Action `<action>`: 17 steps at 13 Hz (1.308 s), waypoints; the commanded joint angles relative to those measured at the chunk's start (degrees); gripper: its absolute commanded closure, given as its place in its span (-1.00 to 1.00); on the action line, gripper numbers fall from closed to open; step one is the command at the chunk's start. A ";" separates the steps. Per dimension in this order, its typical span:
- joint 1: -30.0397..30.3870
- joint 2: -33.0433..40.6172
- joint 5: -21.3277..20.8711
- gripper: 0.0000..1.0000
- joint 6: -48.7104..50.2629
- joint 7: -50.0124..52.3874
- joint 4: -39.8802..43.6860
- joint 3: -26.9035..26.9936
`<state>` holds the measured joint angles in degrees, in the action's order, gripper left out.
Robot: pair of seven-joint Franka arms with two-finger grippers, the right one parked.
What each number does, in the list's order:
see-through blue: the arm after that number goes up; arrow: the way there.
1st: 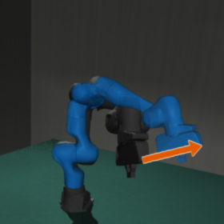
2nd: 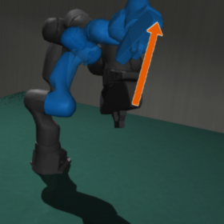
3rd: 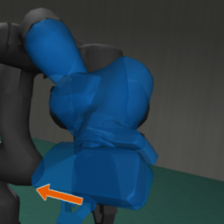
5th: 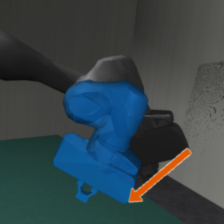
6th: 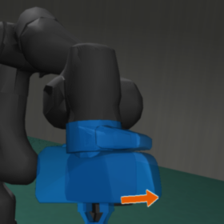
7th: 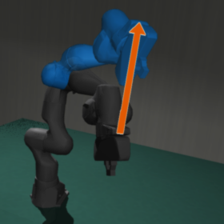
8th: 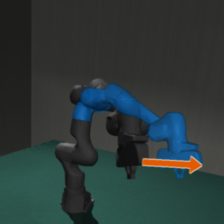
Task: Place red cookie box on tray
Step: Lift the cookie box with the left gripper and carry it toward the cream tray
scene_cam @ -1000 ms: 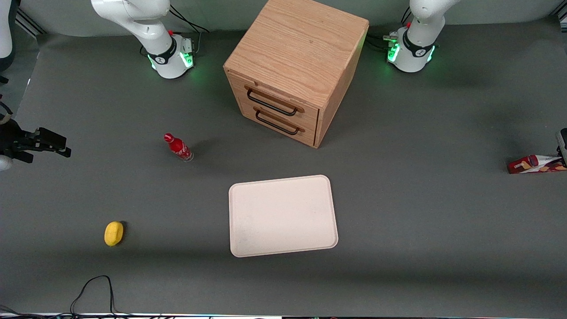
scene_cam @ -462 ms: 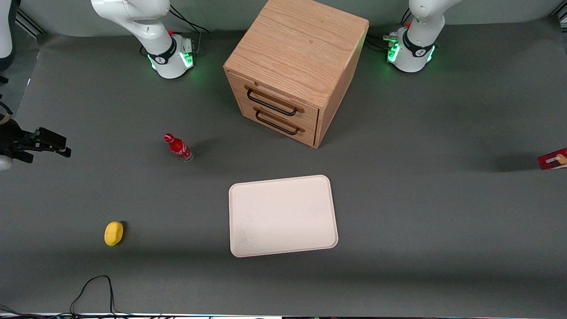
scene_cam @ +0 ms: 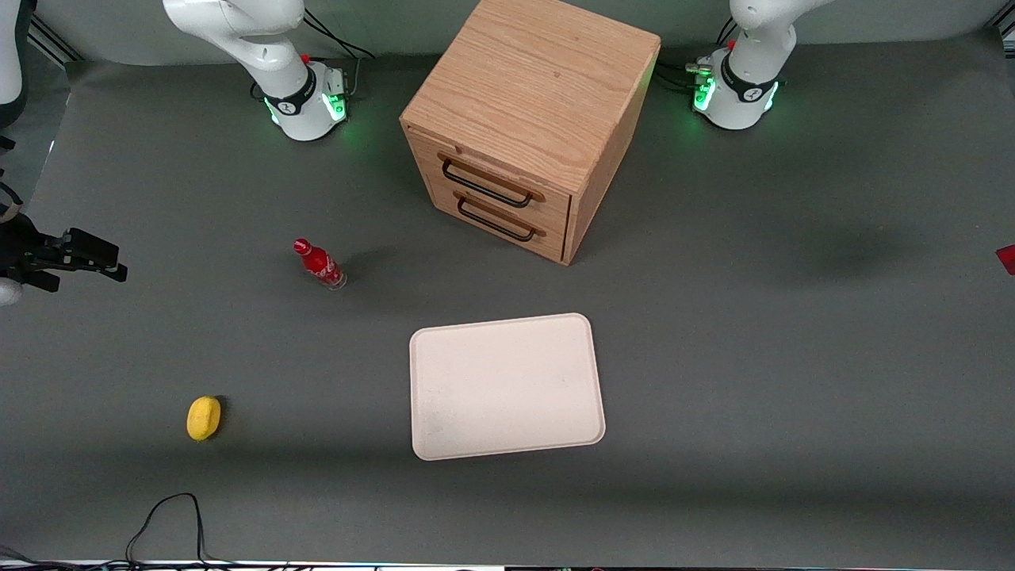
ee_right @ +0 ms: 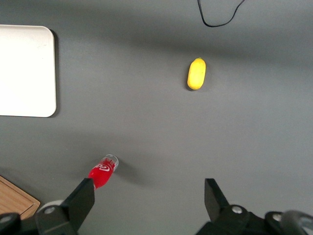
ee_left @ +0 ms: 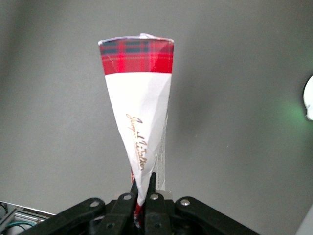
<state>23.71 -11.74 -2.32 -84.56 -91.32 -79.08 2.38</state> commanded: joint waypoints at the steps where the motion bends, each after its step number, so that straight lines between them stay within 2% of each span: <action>1: -5.58 0.66 -0.32 1.00 4.30 12.60 0.68 0.43; 4: -15.24 0.93 -0.41 1.00 4.22 26.65 0.68 0.52; 7: -25.44 0.75 0.12 1.00 3.88 48.18 0.68 -0.79; 9: -30.89 -0.12 0.47 1.00 3.26 64.25 0.68 -3.68; 11: -33.90 -4.32 0.73 1.00 1.17 79.38 3.47 -8.42; 14: -35.05 -12.84 1.08 1.00 -7.52 99.00 7.79 -16.68; 17: -40.30 -21.72 0.65 1.00 -15.79 113.41 11.82 -17.67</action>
<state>-13.26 -26.51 -1.69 -98.40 13.36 -74.25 -15.51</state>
